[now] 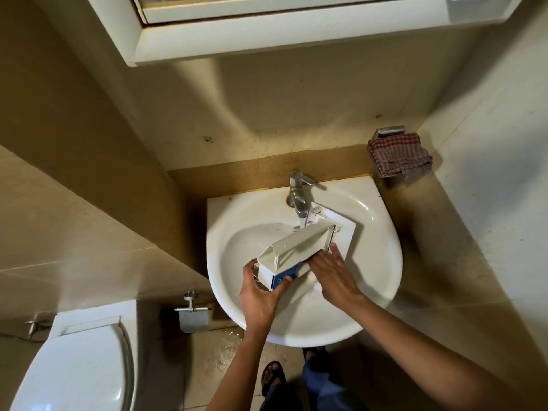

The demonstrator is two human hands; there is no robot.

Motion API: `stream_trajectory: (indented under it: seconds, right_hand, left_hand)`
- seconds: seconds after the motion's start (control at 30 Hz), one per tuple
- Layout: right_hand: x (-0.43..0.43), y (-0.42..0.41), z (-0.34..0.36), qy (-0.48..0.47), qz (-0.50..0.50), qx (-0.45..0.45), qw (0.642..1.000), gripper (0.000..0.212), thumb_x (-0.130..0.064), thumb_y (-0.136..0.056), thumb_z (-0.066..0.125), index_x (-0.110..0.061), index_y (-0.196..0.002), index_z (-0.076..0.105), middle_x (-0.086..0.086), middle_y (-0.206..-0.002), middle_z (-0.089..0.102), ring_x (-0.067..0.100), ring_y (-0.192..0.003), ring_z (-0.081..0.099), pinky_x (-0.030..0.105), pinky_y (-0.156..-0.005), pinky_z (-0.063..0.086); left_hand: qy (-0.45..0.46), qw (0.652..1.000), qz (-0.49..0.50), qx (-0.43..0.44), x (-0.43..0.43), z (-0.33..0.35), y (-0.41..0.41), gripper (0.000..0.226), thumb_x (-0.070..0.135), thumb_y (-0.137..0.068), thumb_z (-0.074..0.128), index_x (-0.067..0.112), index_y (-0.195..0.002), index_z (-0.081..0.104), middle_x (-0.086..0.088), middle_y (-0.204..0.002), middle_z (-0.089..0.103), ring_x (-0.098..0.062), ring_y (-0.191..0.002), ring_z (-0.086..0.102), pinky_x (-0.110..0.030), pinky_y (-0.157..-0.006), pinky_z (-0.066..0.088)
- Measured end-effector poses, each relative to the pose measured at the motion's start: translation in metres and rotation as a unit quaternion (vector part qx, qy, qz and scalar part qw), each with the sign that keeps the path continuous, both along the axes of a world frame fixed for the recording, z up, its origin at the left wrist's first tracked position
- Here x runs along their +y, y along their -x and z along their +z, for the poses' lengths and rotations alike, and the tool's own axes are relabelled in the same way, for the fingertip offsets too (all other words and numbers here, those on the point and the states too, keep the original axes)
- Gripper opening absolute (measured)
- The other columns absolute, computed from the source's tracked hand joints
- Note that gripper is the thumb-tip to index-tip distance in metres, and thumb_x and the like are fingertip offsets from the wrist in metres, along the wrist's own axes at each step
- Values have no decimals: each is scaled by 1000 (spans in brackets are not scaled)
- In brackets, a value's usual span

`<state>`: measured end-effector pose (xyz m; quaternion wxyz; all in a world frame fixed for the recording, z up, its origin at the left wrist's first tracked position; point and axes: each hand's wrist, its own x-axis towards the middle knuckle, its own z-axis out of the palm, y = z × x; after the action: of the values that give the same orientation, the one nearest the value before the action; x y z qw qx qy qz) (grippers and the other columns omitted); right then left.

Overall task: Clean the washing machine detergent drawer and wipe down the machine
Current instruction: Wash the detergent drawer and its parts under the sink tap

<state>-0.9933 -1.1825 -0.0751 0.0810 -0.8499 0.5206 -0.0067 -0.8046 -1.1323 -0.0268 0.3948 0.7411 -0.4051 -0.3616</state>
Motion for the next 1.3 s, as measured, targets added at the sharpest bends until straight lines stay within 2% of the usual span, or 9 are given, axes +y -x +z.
stream_trajectory:
  seconds: [0.13,0.23,0.33,0.43,0.5,0.7,0.97,1.17,1.3]
  right_hand:
    - [6,-34,4,-123,-90,-132,979,49,-1,-69,55,-7,-118,57,9,-125,52,30,-131,38,50,-114,15]
    - [12,-28,7,-136,-25,-184,973,48,-1,-71,45,-8,-117,55,8,-124,51,22,-127,35,46,-111,20]
    - [6,1,-1,-75,58,-100,991,58,2,-73,53,-10,-129,51,4,-132,51,19,-130,42,35,-114,22]
    - [2,9,-1,-16,103,34,994,58,-7,-68,65,-7,-125,58,6,-126,61,23,-124,54,41,-112,23]
    - [3,13,-2,27,146,75,986,49,-15,-81,54,-5,-130,51,9,-129,58,27,-128,50,45,-109,29]
    - [6,34,-3,40,186,86,978,67,-40,-93,36,-14,-152,17,4,-160,14,22,-143,22,37,-120,2]
    - [-25,-1,17,-27,73,92,993,73,-33,-72,42,-6,-140,47,12,-150,39,29,-141,30,43,-116,11]
    - [-44,-19,16,-10,-24,32,999,89,-25,-69,52,-5,-150,22,11,-158,15,34,-146,10,46,-119,3]
    - [-53,-15,7,56,158,83,982,47,-6,-68,55,3,-113,67,16,-124,63,28,-124,54,47,-110,34]
  left_hand:
    - [-20,1000,13,-7,-1,4,8,74,38,-66,86,16,-126,48,2,-110,65,-13,-90,58,-14,-73,39]
    - [-10,1000,23,-14,0,8,9,75,40,-65,86,15,-125,49,1,-112,64,-16,-94,61,-20,-77,44]
    - [7,998,29,-46,3,20,15,70,37,-64,87,16,-120,51,3,-106,64,-17,-93,61,-28,-79,50]
    - [8,993,40,-106,3,38,26,67,42,-61,87,17,-114,53,1,-98,64,-22,-84,60,-41,-79,52]
    - [-16,989,45,-142,3,49,27,69,45,-61,86,15,-114,53,-3,-98,65,-29,-89,61,-45,-80,51]
    - [-75,980,52,-178,4,73,11,69,50,-65,81,14,-114,48,-8,-101,64,-36,-93,61,-44,-77,51]
    - [-118,970,30,-212,-6,85,2,66,58,-71,70,14,-102,33,-12,-100,58,-37,-88,61,-44,-74,53]
    - [-154,972,18,-176,-14,88,5,61,56,-77,66,11,-102,33,-12,-101,57,-37,-93,59,-42,-77,50]
    - [-189,976,66,-86,-17,80,-6,62,55,-76,68,10,-102,34,-11,-99,55,-38,-96,59,-40,-78,47]
